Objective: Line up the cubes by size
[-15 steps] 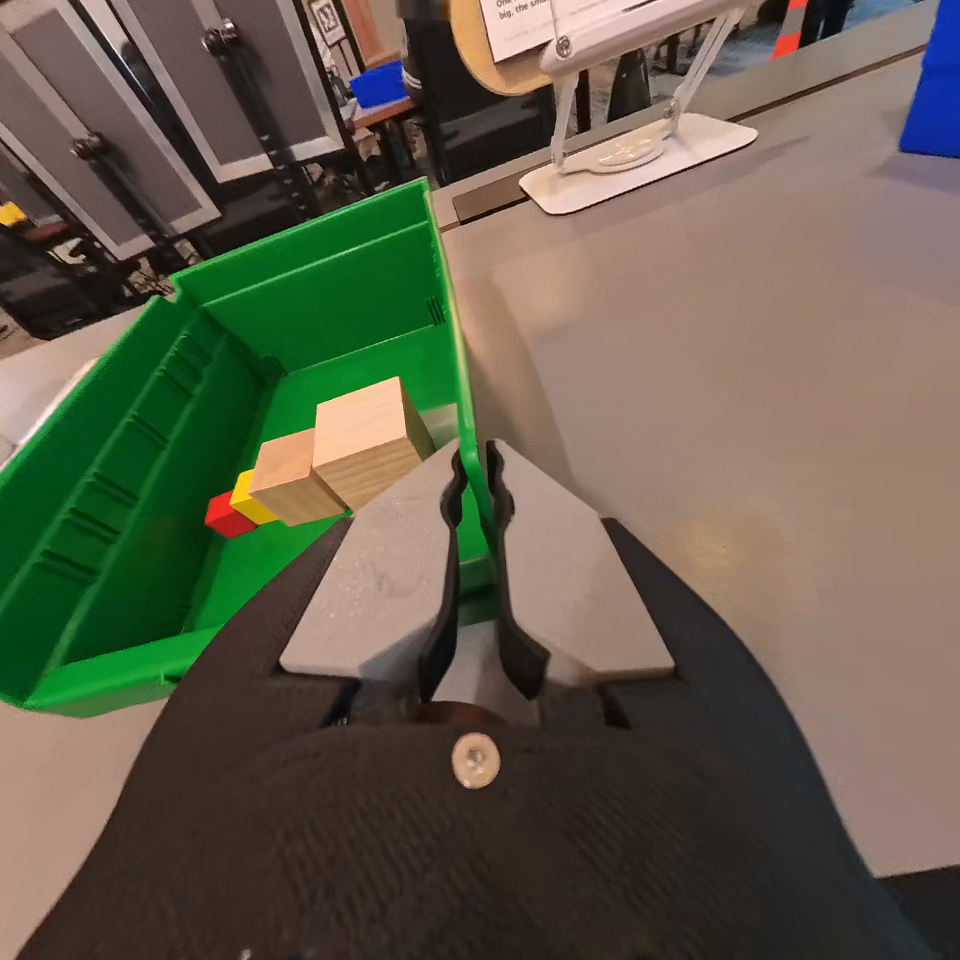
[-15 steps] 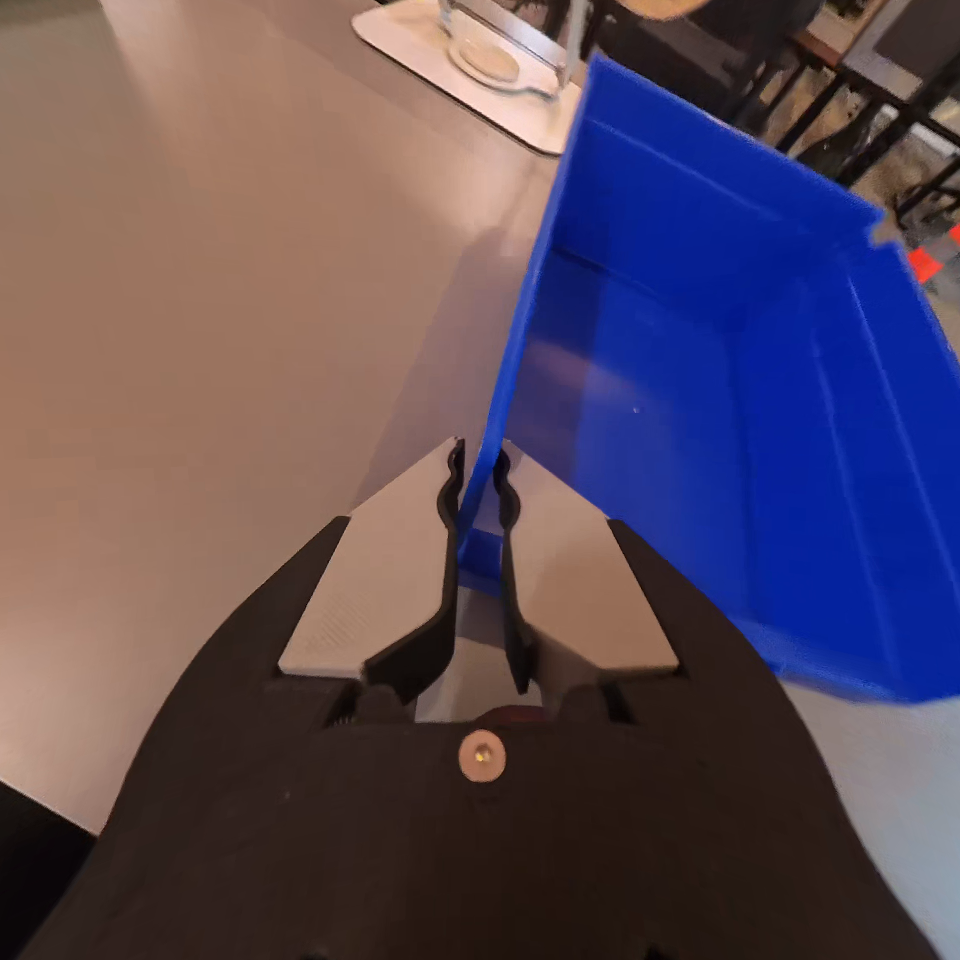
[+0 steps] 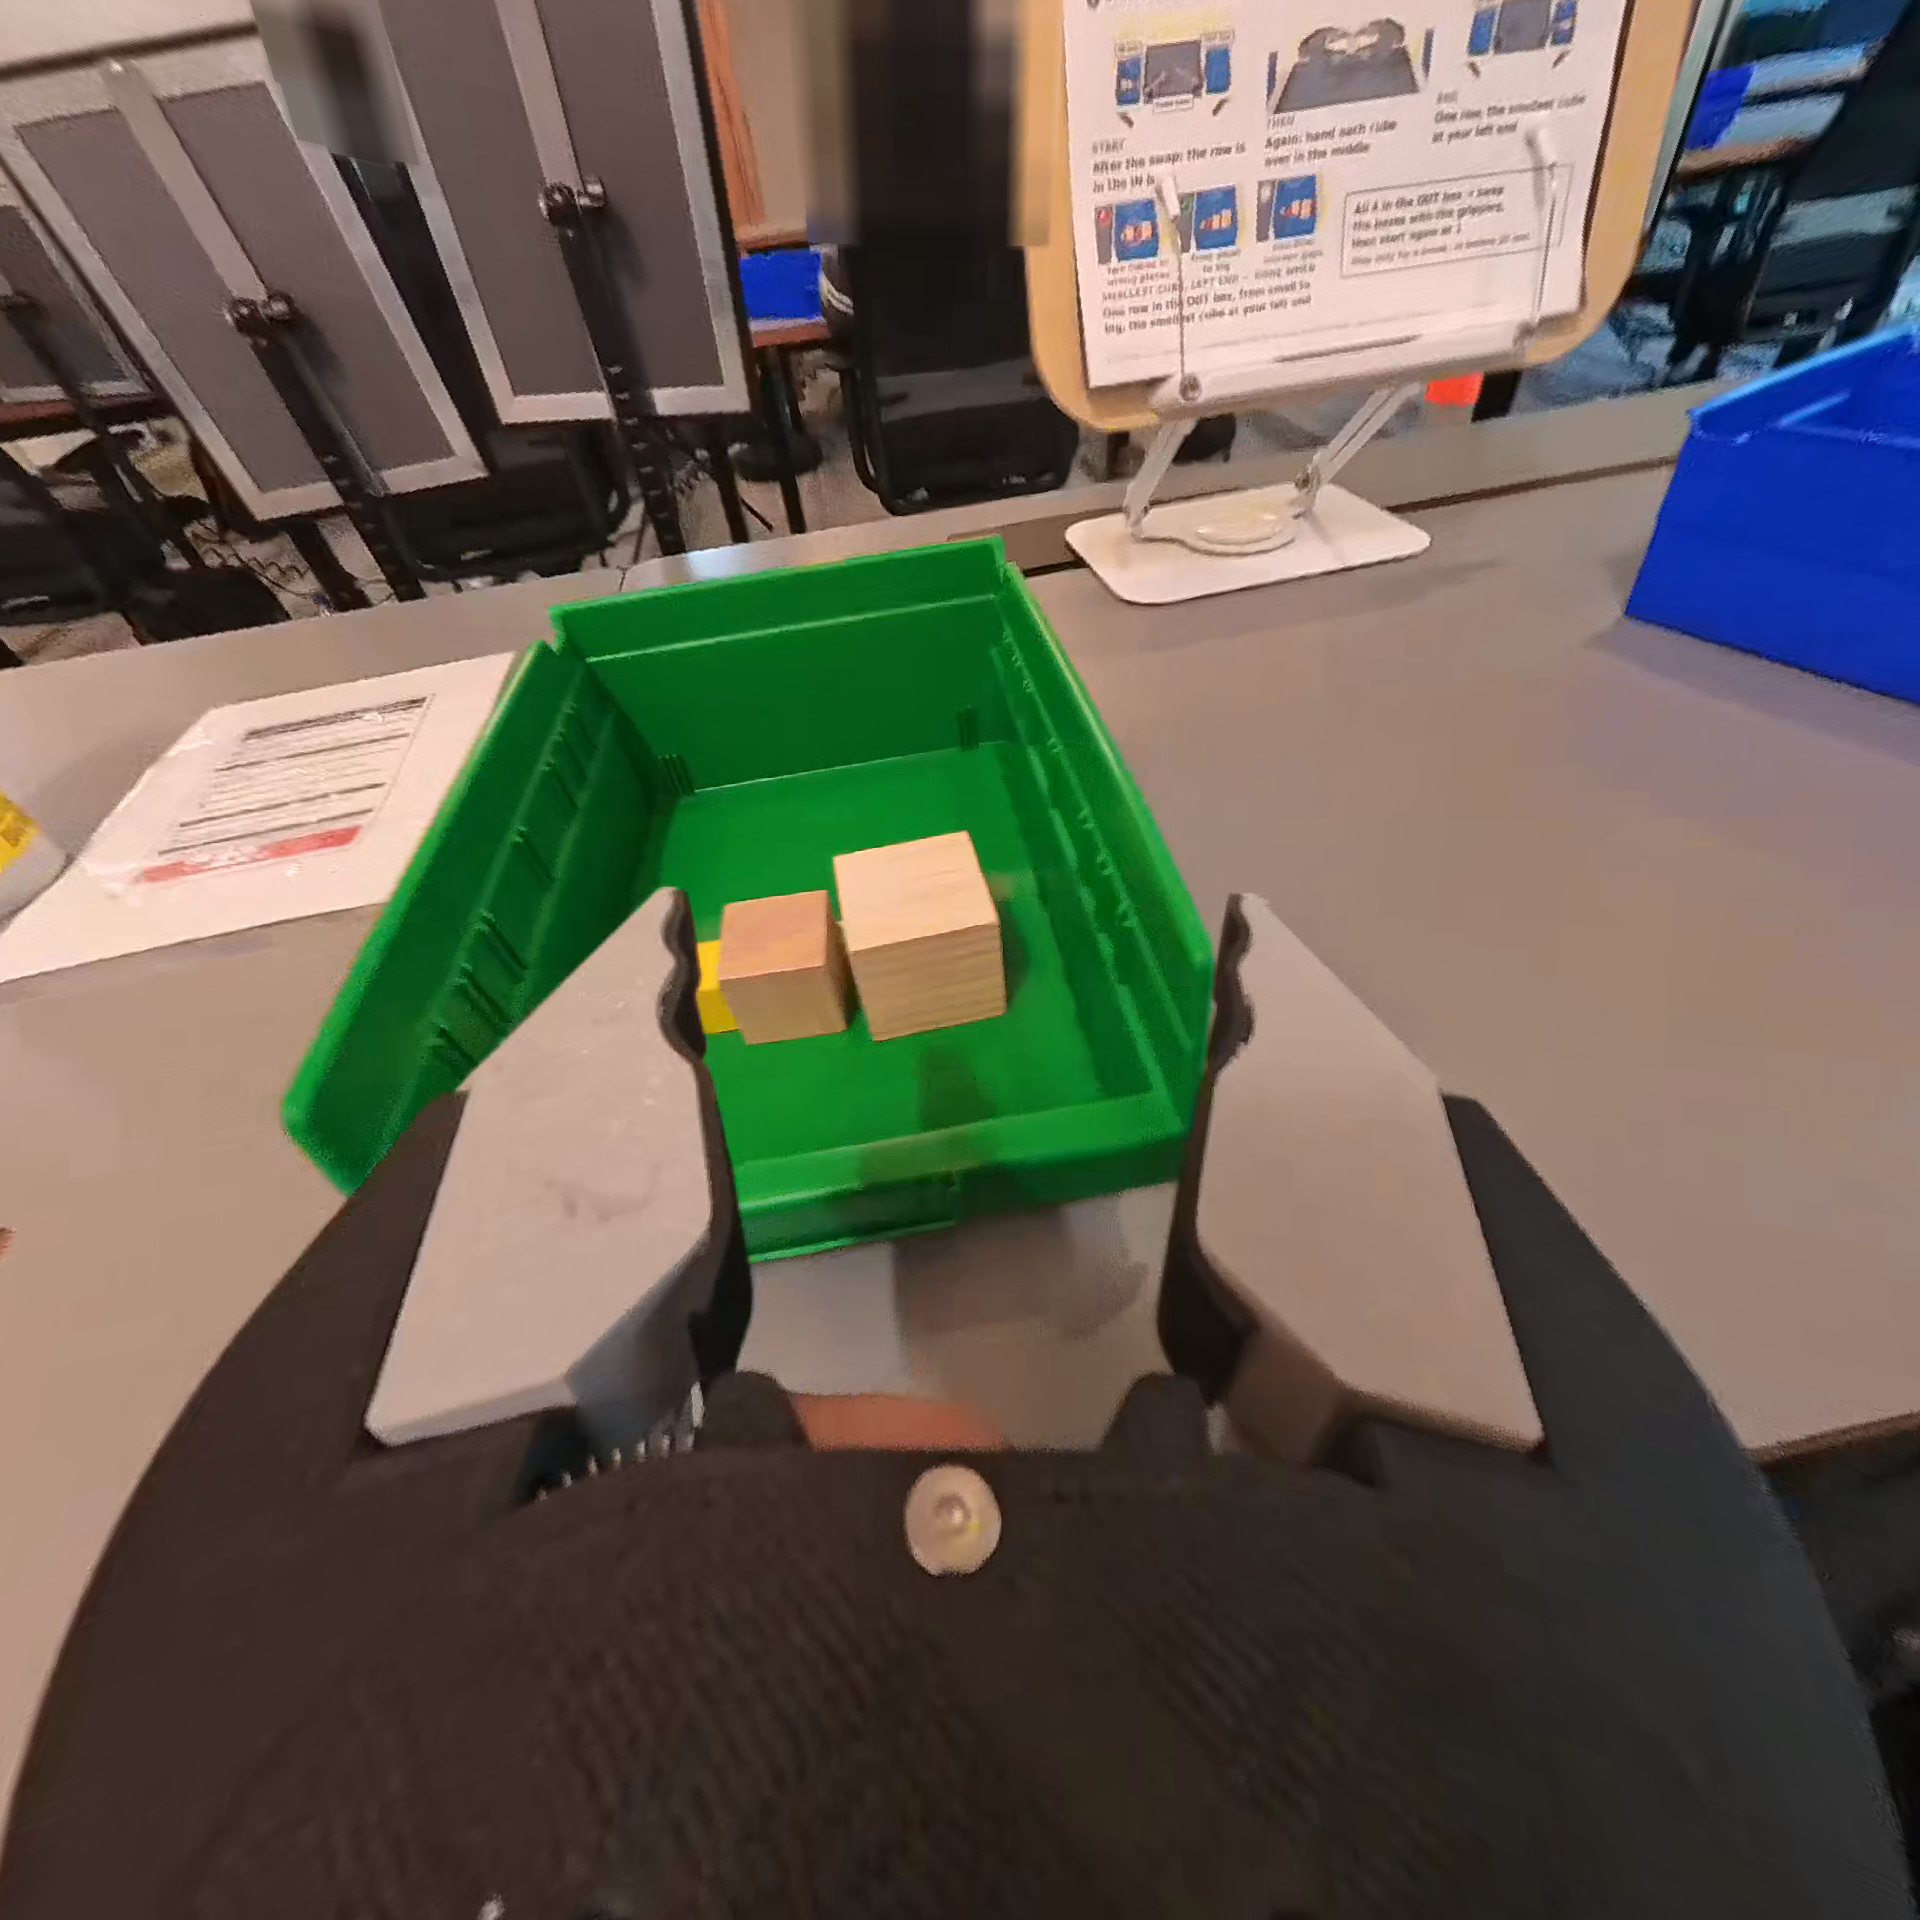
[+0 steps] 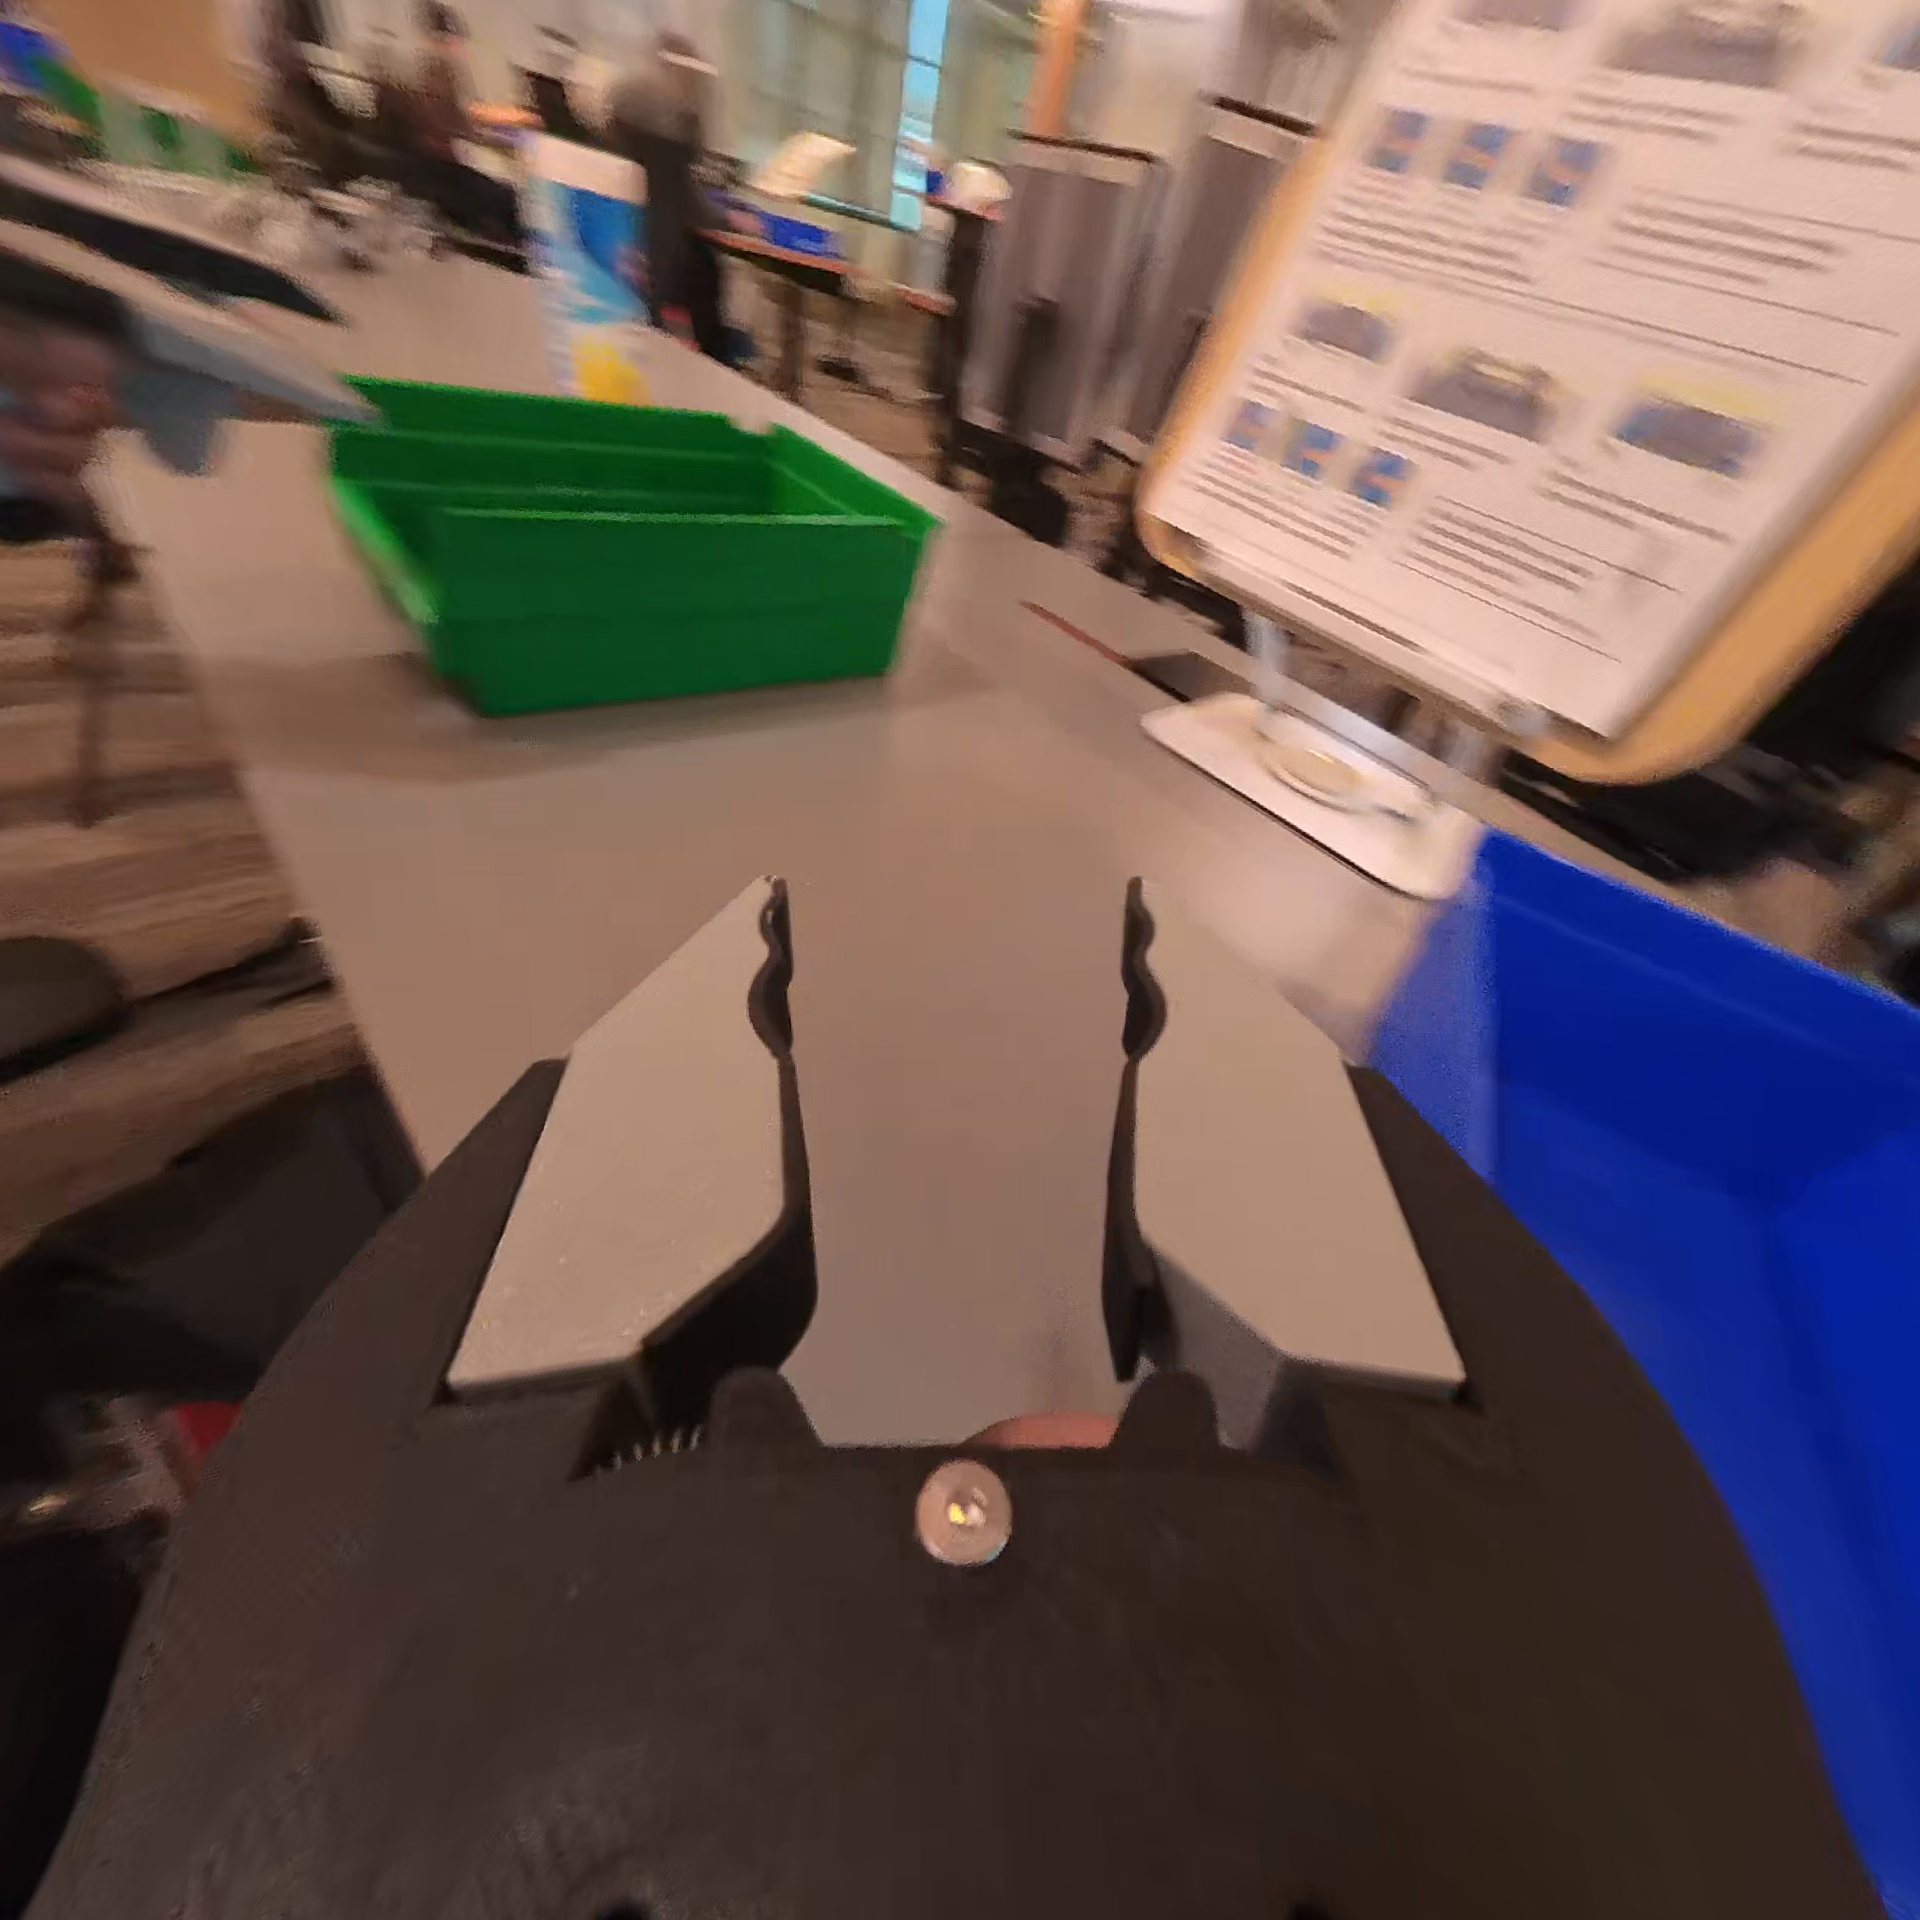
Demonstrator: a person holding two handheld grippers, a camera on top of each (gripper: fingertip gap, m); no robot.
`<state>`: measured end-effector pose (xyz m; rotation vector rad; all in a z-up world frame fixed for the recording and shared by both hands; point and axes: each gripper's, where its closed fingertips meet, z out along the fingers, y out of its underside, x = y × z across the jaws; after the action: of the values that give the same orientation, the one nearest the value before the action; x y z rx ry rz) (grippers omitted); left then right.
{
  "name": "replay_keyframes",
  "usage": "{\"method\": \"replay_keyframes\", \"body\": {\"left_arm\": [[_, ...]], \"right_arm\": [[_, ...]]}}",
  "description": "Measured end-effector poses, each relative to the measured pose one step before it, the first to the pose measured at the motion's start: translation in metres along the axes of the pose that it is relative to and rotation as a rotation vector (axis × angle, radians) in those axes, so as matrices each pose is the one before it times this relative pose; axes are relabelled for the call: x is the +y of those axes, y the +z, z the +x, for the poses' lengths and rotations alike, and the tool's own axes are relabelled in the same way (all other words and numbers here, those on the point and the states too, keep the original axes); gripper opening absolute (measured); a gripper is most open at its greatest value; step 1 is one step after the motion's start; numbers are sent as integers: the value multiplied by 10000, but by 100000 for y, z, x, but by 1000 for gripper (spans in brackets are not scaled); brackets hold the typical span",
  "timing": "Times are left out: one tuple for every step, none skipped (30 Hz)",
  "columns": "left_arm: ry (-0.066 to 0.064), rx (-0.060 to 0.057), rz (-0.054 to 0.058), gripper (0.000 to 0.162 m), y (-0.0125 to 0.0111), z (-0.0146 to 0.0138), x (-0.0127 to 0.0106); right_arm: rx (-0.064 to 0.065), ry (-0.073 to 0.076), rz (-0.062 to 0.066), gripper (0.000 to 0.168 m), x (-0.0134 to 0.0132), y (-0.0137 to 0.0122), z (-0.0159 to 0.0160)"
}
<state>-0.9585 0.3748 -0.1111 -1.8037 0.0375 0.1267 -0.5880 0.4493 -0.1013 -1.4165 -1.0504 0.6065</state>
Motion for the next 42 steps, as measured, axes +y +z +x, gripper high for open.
{"method": "replay_keyframes", "body": {"left_arm": [[190, 194, -240, 98, 13, -355, -173], [233, 433, -277, 99, 167, 82, -125], [242, 688, -353, 98, 284, 500, 49], [127, 664, -454, 97, 391, 424, 221], [38, 440, -462, 96, 475, 53, 213], [-5, 173, -292, 94, 512, -294, -20], [-33, -18, -149, 92, 541, -467, -163], [-19, -102, -177, 90, 533, -423, -49], [-32, -166, -252, 89, 485, -283, 139], [0, -183, -260, 89, 374, -16, 248], [69, -203, -114, 89, 227, 231, 162], [184, -187, 77, 89, 103, 464, 32], [256, -166, 167, 88, 14, 577, 19], [242, -158, 167, 88, -32, 558, 65], [164, -95, 126, 87, -39, 520, 148], [36, 42, 58, 86, -20, 548, 247], [-106, 165, 51, 86, 40, 605, 240], [-209, 266, 138, 86, 92, 686, 107], [-244, 358, 190, 86, 118, 780, 24], [-254, 351, 184, 86, 154, 735, -2], [-259, 248, 182, 86, 152, 525, -43], [-228, 170, 189, 86, 154, 389, -104], [-160, 132, 172, 85, 207, 343, -144], [-19, 167, -35, 84, 269, 390, 69], [100, 138, -252, 84, 231, 312, 287], [30, -196, -197, 84, 163, -167, 106], [78, -349, -119, 84, 71, -326, -15], [203, -258, -92, 84, 3, -75, -9], [221, -111, -58, 84, -46, 214, -39], [137, 34, 39, 84, -110, 468, -162], [59, 168, 128, 84, -122, 671, -285], [41, 230, 134, 84, -109, 710, -257], [48, 158, 73, 84, -57, 521, -159], [53, -11, 1, 86, -20, 166, -29], [81, -68, -35, 85, 15, -20, 67], [53, -39, -40, 85, 23, -46, 114], [-9, 14, -24, 85, 45, -31, 113], [-63, 36, -5, 85, 45, -46, 115], [-67, 45, -16, 84, 55, -55, 136], [-33, 32, -28, 84, 56, -68, 154], [1, -10, -21, 84, 61, -116, 117], [9, -49, -8, 84, 89, -154, 75]], "right_arm": [[-783, -39, 158, 62, -683, 972, -1428], [-694, 64, 155, 65, -545, 1135, -1056], [-542, 120, 112, 69, -341, 1240, -591], [-156, 165, 46, 72, -106, 1307, 173], [270, 163, 77, 74, 35, 1340, 922], [391, 205, 116, 76, 160, 1410, 1159], [303, 262, -21, 77, 450, 1454, 1027], [299, 249, -262, 77, 826, 1360, 994], [409, 152, -379, 76, 1001, 1141, 1060], [592, 145, -421, 75, 1065, 859, 1223], [690, 247, -446, 72, 981, 530, 1254], [441, 73, -430, 70, 810, 112, 806], [341, -188, -353, 67, 637, -362, 601], [437, -277, -124, 66, 237, -805, 668], [398, -388, 39, 66, -202, -1137, 548], [423, -608, -50, 66, -352, -1340, 702], [713, -425, -13, 68, -581, -1410, 1383], [500, -202, 203, 74, -930, -1300, 1404], [237, -87, 154, 75, -854, -1026, 1288], [-12, -175, -38, 74, -536, -621, 1117], [-76, -261, -316, 68, -6, -131, 1124], [-16, -228, -588, 61, 520, 438, 1225], [29, -139, -738, 62, 752, 922, 1179], [-98, -137, -811, 63, 823, 1276, 794], [-275, -83, -768, 62, 659, 1448, 299], [-271, 5, -603, 61, 292, 1498, 111], [-72, -6, -430, 60, -9, 1535, 244], [45, -103, -487, 56, 128, 1601, 270], [109, -175, -655, 49, 387, 1618, 256], [100, -174, -620, 42, 345, 1549, 174], [41, -139, -566, 27, 375, 1380, 119], [-15, -126, -614, 11, 531, 1170, 68], [-188, 7, -461, 12, 350, 853, -175], [-103, 109, -185, 12, 51, 443, 22], [6, 162, -82, 11, -9, 134, 353], [-107, 272, -201, 9, 296, 78, 334], [-115, 393, -212, 8, 469, -18, 466], [-149, 514, -176, 7, 626, -55, 552], [-167, 533, -73, 6, 628, -30, 589], [-155, 531, 59, 4, 529, 8, 604], [-139, 588, 179, 3, 364, 21, 621], [-68, 456, 234, 2, 115, 6, 608]]}}
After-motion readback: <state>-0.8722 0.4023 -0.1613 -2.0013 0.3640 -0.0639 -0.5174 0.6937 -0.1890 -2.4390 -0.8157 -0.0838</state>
